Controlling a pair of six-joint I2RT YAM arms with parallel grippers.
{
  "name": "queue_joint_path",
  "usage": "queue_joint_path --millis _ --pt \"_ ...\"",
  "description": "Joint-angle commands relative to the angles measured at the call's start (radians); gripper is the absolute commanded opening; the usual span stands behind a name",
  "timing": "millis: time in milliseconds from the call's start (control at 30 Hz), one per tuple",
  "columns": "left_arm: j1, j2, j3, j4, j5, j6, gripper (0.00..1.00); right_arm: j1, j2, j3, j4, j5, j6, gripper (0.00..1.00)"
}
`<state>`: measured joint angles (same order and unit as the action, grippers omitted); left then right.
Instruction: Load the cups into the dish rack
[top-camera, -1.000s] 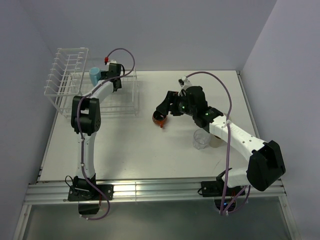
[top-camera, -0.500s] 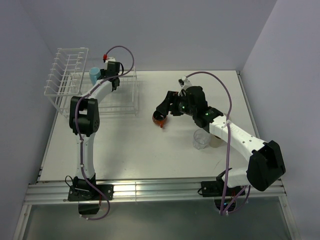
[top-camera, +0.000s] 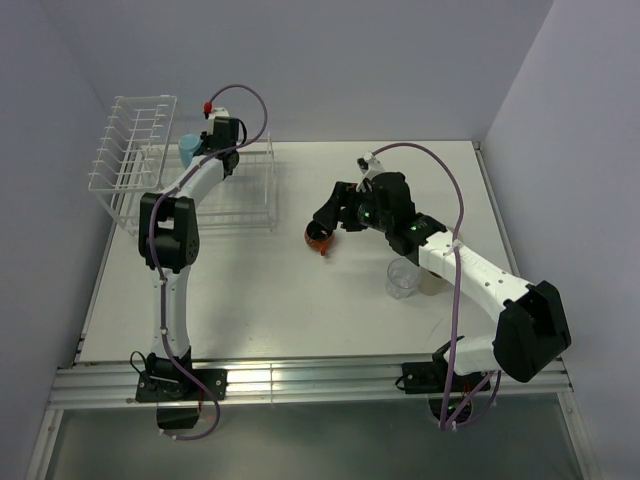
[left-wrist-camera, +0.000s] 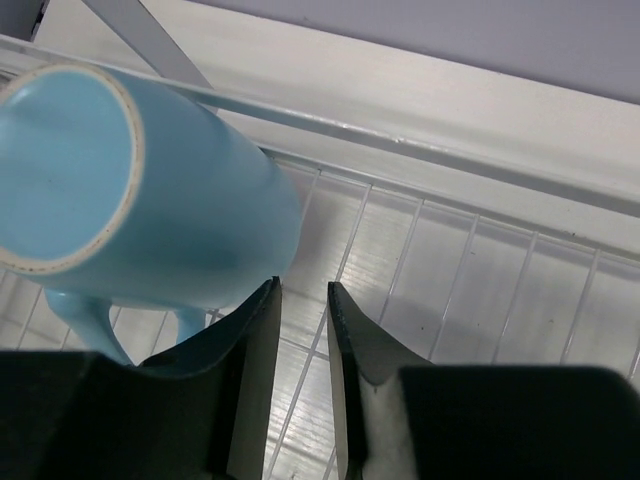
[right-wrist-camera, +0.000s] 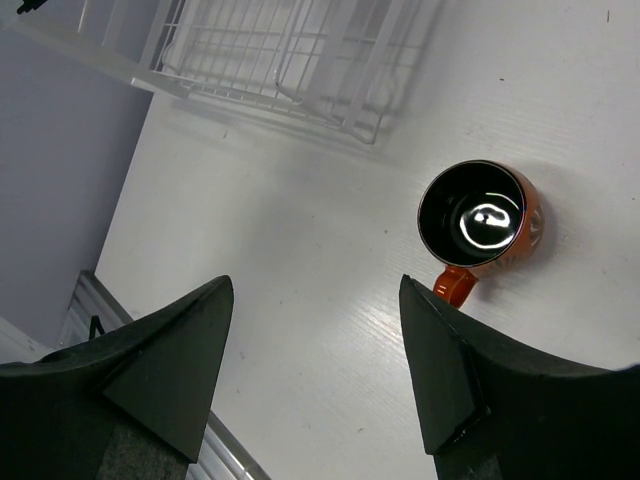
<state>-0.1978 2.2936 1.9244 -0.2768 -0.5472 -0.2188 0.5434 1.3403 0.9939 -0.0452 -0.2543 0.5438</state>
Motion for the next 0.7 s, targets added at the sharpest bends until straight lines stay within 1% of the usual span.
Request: queue_joint_path --millis 0,200,267,367,667 --pt "0.0 0.012 0.057 0.007 -0.023 0.022 0.31 -0.002 0.011 -0.001 0.041 0.009 -0.021 0.75" --pt "0.001 0.029 0.068 0.004 -0.037 0.022 0.29 -0.005 0.025 -0.001 0.041 -0.01 -0.019 0.75" --pt "0.001 0.029 0.065 0.007 -0.039 0.022 0.29 -0.005 0.029 -0.001 0.079 -0.023 -0.019 0.75" --pt "0.003 0.029 0.065 0.01 -0.043 0.024 0.3 0.001 0.052 0.02 0.094 -0.042 -0.018 0.74" --pt "0.015 0.041 0.078 -0.002 -0.059 0.027 0.31 0.03 0.144 0.117 0.094 -0.031 -0.012 0.74"
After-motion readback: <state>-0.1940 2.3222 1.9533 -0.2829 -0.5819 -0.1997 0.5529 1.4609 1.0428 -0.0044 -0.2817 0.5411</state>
